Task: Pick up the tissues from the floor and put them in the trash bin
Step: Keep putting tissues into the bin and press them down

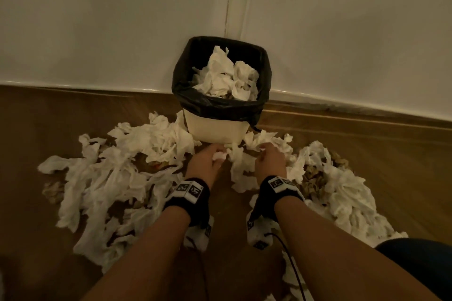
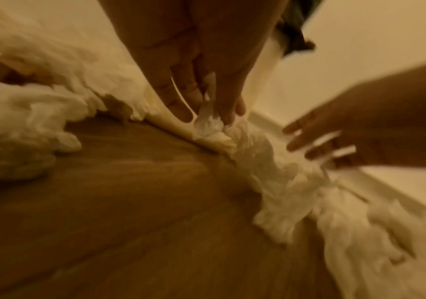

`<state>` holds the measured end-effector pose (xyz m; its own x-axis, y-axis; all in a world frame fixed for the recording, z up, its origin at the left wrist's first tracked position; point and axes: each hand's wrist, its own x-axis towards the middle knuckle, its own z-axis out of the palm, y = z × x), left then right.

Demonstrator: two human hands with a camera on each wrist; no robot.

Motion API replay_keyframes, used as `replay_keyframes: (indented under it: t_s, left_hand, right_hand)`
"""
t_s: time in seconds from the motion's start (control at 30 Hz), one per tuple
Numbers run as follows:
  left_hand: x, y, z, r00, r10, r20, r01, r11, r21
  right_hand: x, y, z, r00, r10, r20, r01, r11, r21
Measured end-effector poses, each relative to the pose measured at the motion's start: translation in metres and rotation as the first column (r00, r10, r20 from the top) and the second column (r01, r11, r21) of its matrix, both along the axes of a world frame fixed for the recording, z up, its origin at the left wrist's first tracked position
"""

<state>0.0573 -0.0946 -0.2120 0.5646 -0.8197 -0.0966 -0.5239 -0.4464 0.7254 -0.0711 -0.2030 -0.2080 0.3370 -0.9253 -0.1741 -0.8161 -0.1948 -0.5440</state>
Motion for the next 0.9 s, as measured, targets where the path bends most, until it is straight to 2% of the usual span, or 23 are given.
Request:
replay_keyframes:
  t_s: [0.13,0.2,0.3,0.4,0.5,0.57,0.7,0.9]
  left_hand:
    - [0.011,0.008,0.013,0.998,0.039,-0.054,-0.046,0.99,-0.13]
    - [0.016,0.013,0.017,0.995,0.096,-0.037,-0.101,0.979,-0.18]
    - [0.023,0.02,0.023,0.98,0.194,-0.045,-0.199,0.961,-0.194]
    - [0.03,0.027,0.029,0.971,0.228,-0.074,-0.239,0.949,-0.207]
    - [0.038,0.036,0.031,0.957,0.258,-0.132,-0.284,0.929,-0.237]
    - [0.042,0.041,0.031,0.944,0.258,-0.206,-0.304,0.923,-0.237]
    - [0.043,0.045,0.035,0.93,0.256,-0.265,-0.318,0.921,-0.227]
    - [0.047,0.04,0.056,0.908,0.229,-0.352,-0.322,0.917,-0.236]
  right_hand:
    - [0.012,0.014,-0.003,0.993,0.115,-0.022,-0.115,0.993,0.029]
    - [0.019,0.022,-0.005,0.989,0.144,-0.016,-0.144,0.989,0.038]
    - [0.027,0.031,-0.01,0.985,0.17,-0.031,-0.165,0.979,0.118]
    - [0.031,0.036,-0.017,0.964,0.212,-0.161,-0.174,0.959,0.223]
    - [0.031,0.043,-0.024,0.912,0.204,-0.355,-0.098,0.951,0.294]
    - [0.031,0.045,-0.025,0.887,0.196,-0.419,-0.063,0.949,0.31]
    - [0.034,0.035,-0.012,0.85,0.321,-0.417,-0.185,0.924,0.335]
    - [0.039,0.017,0.027,0.972,0.184,-0.145,-0.132,0.942,0.31]
